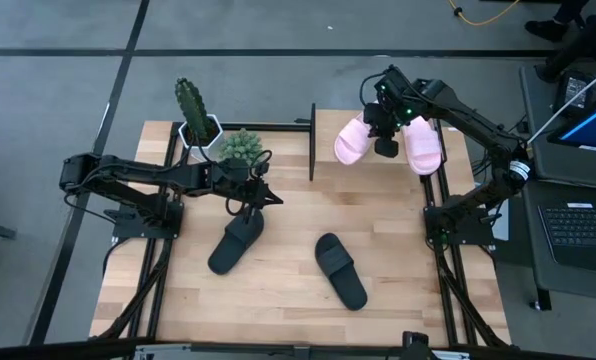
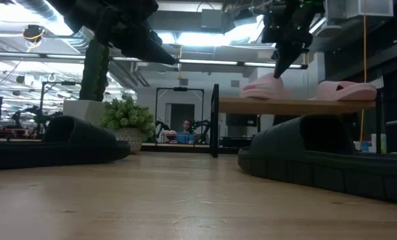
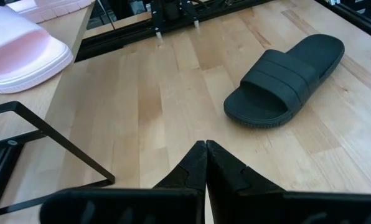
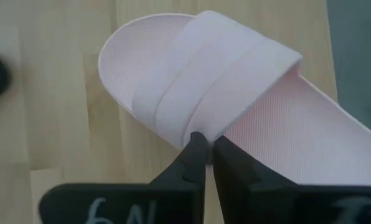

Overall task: Pick and place slides into the shelf
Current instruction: Put the pink slides on the shelf

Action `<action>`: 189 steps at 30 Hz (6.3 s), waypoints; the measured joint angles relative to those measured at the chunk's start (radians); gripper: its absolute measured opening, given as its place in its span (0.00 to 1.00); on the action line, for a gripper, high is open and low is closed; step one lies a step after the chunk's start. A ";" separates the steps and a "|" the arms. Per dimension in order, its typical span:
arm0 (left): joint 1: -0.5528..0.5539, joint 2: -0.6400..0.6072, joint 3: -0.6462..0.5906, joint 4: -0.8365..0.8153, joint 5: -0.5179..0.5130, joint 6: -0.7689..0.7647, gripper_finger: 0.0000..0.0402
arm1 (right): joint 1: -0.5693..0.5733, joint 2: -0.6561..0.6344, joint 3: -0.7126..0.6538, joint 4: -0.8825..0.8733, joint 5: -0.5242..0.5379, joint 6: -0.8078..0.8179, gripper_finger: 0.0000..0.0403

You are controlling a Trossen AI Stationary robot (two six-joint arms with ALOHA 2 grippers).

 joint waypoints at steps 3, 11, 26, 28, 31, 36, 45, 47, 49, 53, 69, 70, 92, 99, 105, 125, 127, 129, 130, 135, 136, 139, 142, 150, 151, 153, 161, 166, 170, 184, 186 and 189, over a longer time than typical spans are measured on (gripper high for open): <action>0.000 0.000 0.000 0.000 0.000 0.000 0.00 | 0.000 0.000 0.000 0.004 0.000 0.015 0.08; 0.000 0.000 0.000 0.000 0.000 -0.007 0.00 | 0.000 0.000 0.000 0.007 0.037 0.016 0.22; 0.000 0.000 0.000 0.000 0.000 -0.007 0.00 | 0.000 0.000 0.000 0.035 0.068 0.070 0.39; 0.000 0.000 0.000 0.000 0.000 -0.008 0.00 | 0.000 0.000 0.000 0.035 0.068 0.070 0.39; 0.000 0.000 0.000 0.000 -0.001 -0.007 0.00 | 0.000 0.000 0.016 0.016 0.068 0.072 0.39; 0.000 0.000 0.000 -0.003 -0.034 -0.007 0.00 | 0.005 0.000 0.107 -0.009 0.067 0.145 0.39; 0.000 0.000 0.000 -0.005 -0.045 -0.003 0.00 | 0.076 -0.003 0.175 -0.046 0.049 0.310 0.39; 0.000 0.000 0.000 -0.009 -0.046 -0.003 0.00 | 0.114 -0.003 0.155 -0.053 0.048 0.338 0.39; 0.000 0.000 0.000 -0.016 -0.046 -0.003 0.00 | 0.157 -0.003 0.134 -0.058 0.048 0.378 0.39; 0.000 0.000 0.000 -0.023 -0.046 0.000 0.00 | 0.250 -0.002 0.105 -0.059 0.047 0.411 0.39; 0.000 0.000 -0.001 -0.066 -0.046 0.000 0.00 | 0.566 -0.003 0.074 0.072 0.446 0.580 0.32; 0.000 0.000 -0.001 -0.072 -0.046 0.000 0.00 | 0.570 -0.003 0.074 0.072 0.446 0.600 0.32; 0.000 0.000 -0.001 -0.101 -0.046 0.002 0.00 | 0.572 0.000 -0.204 0.301 0.746 0.535 0.32; 0.000 0.000 -0.001 -0.101 -0.046 0.022 0.00 | 0.572 0.000 -0.204 0.298 0.783 0.511 0.32; 0.000 0.000 -0.001 -0.101 -0.046 0.026 0.00 | 0.572 0.000 -0.212 0.298 0.783 0.510 0.32; 0.000 0.000 -0.001 -0.101 -0.046 0.025 0.00 | 0.566 0.000 -0.281 0.330 0.938 0.541 0.32; 0.000 0.000 -0.001 -0.101 -0.046 0.025 0.00 | 0.567 0.000 -0.281 0.330 0.939 0.543 0.32; 0.000 0.000 -0.001 -0.101 -0.046 0.025 0.00 | 0.566 0.000 -0.281 0.327 0.939 0.546 0.32; 0.000 0.000 -0.001 -0.101 -0.046 0.026 0.00 | 0.567 0.000 -0.281 0.326 0.939 0.546 0.31; 0.000 0.000 0.000 -0.101 -0.046 0.025 0.00 | 0.567 0.000 -0.281 0.320 0.938 0.548 0.18; 0.000 0.000 0.000 -0.101 -0.046 0.025 0.00 | 0.567 0.000 -0.281 0.319 0.938 0.548 0.15; 0.000 0.000 0.000 -0.101 -0.045 0.025 0.00 | 0.567 0.000 -0.281 0.313 0.939 0.544 0.04; 0.000 0.000 0.000 -0.102 -0.046 0.025 0.00 | 0.567 0.000 -0.281 0.303 0.939 0.545 0.02; 0.000 0.000 0.000 -0.103 -0.046 0.025 0.00 | 0.567 0.000 -0.281 0.219 0.957 0.583 0.01; 0.000 0.000 0.000 -0.103 -0.046 0.025 0.00 | 0.567 0.000 -0.281 0.211 0.966 0.589 0.01; 0.000 0.000 0.000 -0.103 -0.046 0.025 0.00 | 0.568 0.000 -0.281 0.188 0.986 0.591 0.01; 0.000 0.000 0.000 -0.109 -0.045 0.024 0.00 | 0.571 0.000 -0.280 0.109 1.013 0.622 0.00; 0.000 0.000 0.000 -0.113 -0.045 0.023 0.00 | 0.572 -0.011 -0.280 0.005 1.038 0.694 0.00; 0.000 0.000 0.000 -0.113 -0.046 0.023 0.00 | 0.571 -0.040 -0.280 -0.058 1.046 0.753 0.00; 0.000 0.000 0.000 -0.113 -0.045 0.019 0.00 | 0.631 -0.156 -0.280 -0.041 1.002 0.784 0.03; 0.000 0.000 0.000 -0.113 -0.045 0.019 0.00 | 0.636 -0.165 -0.280 -0.007 0.953 0.753 0.05; 0.000 0.000 0.000 -0.113 -0.045 0.019 0.00 | 0.637 -0.174 -0.280 0.057 0.867 0.690 0.07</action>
